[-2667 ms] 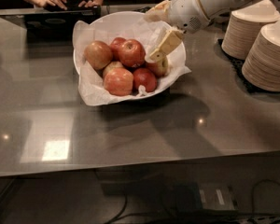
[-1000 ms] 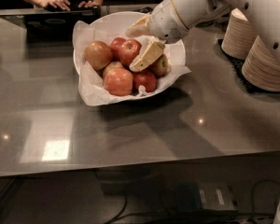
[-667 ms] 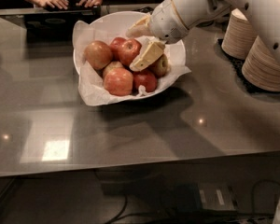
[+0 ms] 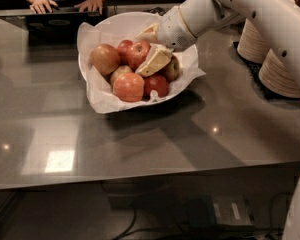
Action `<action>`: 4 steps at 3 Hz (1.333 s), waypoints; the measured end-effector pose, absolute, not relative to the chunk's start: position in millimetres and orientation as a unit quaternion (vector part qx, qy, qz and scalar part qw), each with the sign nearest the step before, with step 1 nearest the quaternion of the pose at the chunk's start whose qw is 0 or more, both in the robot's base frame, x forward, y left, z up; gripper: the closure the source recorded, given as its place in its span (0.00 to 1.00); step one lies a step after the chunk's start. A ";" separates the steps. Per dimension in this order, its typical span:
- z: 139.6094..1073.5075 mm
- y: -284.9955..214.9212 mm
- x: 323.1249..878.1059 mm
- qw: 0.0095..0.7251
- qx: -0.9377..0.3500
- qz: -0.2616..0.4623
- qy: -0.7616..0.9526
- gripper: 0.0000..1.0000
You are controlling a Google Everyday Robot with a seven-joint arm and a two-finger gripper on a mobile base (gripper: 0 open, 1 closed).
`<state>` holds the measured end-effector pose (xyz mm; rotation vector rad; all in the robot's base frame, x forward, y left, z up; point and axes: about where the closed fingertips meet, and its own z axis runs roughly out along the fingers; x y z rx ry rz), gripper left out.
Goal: Pick apple from white bowl
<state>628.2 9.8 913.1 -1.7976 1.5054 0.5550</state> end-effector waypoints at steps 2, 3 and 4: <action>913.2 9.8 629.4 0.358 -0.694 0.217 0.586 0.83; 913.5 9.7 629.3 0.359 -0.694 0.217 0.586 1.00; 924.8 4.2 626.8 0.372 -0.689 0.215 0.584 1.00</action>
Offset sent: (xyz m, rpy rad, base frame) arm 0.0012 0.0000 -0.0003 0.0032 0.0049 -0.0062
